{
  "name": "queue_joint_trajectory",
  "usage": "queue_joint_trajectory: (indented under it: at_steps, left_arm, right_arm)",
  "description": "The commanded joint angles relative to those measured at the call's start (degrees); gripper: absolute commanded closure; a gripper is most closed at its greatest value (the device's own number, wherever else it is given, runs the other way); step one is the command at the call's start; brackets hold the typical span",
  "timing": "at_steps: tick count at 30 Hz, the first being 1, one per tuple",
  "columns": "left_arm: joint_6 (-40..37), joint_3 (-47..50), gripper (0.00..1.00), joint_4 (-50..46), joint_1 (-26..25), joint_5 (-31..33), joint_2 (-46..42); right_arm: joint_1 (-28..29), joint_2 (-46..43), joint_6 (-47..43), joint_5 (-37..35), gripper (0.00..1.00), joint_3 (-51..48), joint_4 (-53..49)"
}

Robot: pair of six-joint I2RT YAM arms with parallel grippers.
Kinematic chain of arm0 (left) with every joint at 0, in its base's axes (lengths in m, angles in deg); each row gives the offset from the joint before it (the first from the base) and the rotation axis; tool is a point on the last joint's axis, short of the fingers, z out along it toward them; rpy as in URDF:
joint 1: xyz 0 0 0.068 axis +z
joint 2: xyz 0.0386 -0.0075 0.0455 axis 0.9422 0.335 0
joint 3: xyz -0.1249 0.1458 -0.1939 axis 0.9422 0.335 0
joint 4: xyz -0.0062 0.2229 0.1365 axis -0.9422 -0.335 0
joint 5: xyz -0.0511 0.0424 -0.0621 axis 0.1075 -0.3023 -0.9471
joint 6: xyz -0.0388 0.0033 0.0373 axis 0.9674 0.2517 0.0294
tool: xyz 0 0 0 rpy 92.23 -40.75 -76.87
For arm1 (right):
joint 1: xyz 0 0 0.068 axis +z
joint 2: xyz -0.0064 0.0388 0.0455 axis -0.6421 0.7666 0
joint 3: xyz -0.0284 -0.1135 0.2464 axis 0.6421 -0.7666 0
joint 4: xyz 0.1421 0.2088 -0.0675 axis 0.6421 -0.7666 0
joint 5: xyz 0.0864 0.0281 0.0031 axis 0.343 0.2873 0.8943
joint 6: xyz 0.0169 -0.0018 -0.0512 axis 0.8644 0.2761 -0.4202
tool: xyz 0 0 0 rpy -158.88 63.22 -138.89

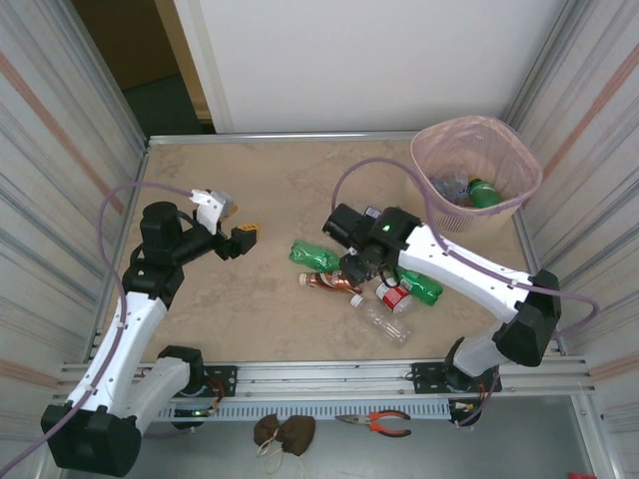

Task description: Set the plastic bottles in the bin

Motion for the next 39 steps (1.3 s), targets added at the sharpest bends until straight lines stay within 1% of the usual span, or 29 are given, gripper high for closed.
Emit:
queue_joint_trajectory:
  at_steps: [1,6,9,12,14,19,24,39]
  left_arm:
    - [-0.5,-0.3,0.24,0.1,0.5,1.0,0.5]
    - [-0.4,-0.2,0.25,0.2,0.5,0.7,0.9]
    - [-0.4,-0.2,0.25,0.1,0.5,0.7,1.0]
    - [-0.4,-0.2,0.25,0.0,0.5,0.8,0.8]
    - [-0.5,-0.2,0.24,0.0,0.5,0.8,0.8]
    - [-0.5,-0.2,0.24,-0.2,0.5,1.0,0.8]
    - [-0.5,-0.2,0.24,-0.1,0.5,0.9,0.8]
    - [-0.6,-0.2,0.24,-0.2,0.5,1.1,0.4]
  right_arm:
    - [3.4,4.7,6.4,-1.8,0.48,-0.3,-3.1]
    - [9.3,11.9,7.6,-3.2,0.45,-0.1,-3.1]
    - [10.4,15.5,8.4,-3.6,0.45,-0.1,-3.0]
    - [10.4,18.2,9.7,-4.2,0.50,-0.5,-2.3]
    - [10.5,19.3,10.0,-3.7,0.51,-1.2,-1.1]
    - [10.5,22.4,10.7,-4.5,0.50,-1.4,-0.9]
    - [10.4,23.4,10.9,-6.4,0.49,-2.7,-1.3]
    - [9.7,27.6,9.0,-8.7,0.51,-6.4,3.3]
